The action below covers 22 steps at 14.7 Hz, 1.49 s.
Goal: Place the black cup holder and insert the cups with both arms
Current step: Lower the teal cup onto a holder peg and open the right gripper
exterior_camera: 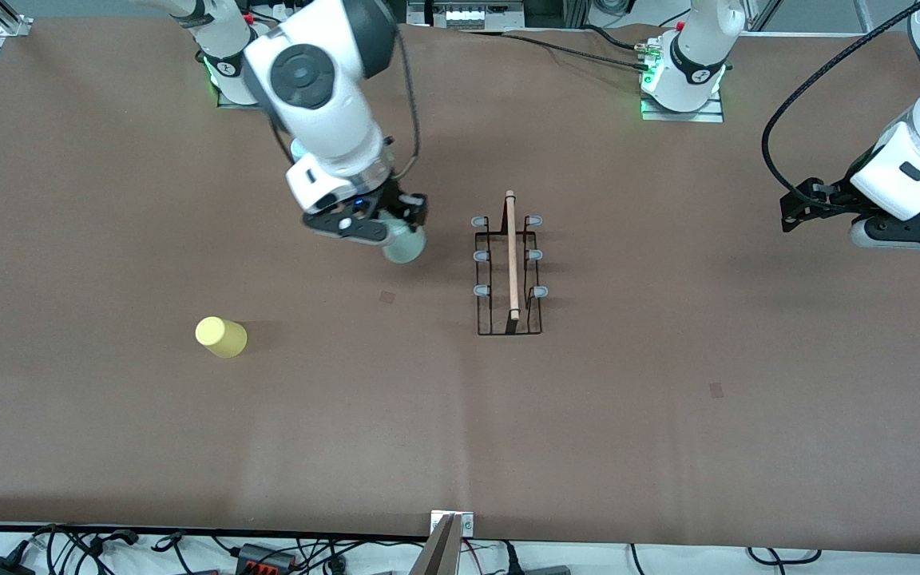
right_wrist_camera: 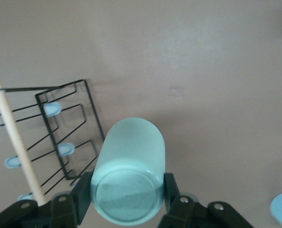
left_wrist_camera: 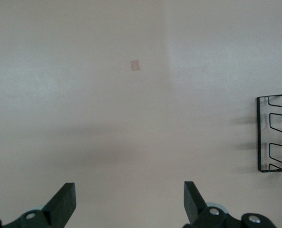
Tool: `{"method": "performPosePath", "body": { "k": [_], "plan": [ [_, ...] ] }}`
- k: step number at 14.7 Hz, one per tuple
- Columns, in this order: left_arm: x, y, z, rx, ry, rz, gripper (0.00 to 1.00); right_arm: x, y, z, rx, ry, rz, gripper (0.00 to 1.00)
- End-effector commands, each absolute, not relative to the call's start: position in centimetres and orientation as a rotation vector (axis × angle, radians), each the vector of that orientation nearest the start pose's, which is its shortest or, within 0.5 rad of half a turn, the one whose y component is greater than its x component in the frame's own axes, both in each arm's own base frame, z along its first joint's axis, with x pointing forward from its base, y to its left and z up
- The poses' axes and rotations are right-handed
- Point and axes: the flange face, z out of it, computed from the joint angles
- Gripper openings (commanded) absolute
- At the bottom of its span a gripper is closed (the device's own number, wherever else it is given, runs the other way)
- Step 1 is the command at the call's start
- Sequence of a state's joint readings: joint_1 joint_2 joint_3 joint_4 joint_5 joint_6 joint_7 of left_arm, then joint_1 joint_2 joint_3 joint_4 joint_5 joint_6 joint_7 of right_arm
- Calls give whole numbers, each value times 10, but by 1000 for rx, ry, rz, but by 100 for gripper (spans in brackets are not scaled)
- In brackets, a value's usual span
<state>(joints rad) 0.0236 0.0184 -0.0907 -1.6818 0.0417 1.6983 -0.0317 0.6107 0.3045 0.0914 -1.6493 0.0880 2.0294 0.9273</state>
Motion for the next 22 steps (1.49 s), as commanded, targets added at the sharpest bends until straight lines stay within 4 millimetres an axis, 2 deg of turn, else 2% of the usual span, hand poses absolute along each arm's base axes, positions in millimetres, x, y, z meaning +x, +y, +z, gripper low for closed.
{"method": "performPosePath", "body": {
  "k": [1, 3, 5, 9, 13, 22],
  "plan": [
    [564, -31, 573, -3114, 87, -13, 100, 491, 451, 443, -2962, 493, 73, 23],
    [564, -30, 572, -3114, 85, -11, 100, 477, 478, 441, -2952, 529, 78, 23],
    [564, -30, 574, -3115, 84, -16, 100, 467, 501, 431, -2952, 554, 94, 23],
    [564, -22, 572, -3116, 63, -11, 100, 447, 525, 413, -2966, 559, 133, 23],
    [565, -23, 571, -3116, 65, -6, 100, 433, 540, 396, -2979, 555, 161, 23],
    [565, -23, 571, -3120, 67, -6, 100, 436, 548, 370, -2977, 534, 114, 23]
  ]
}}
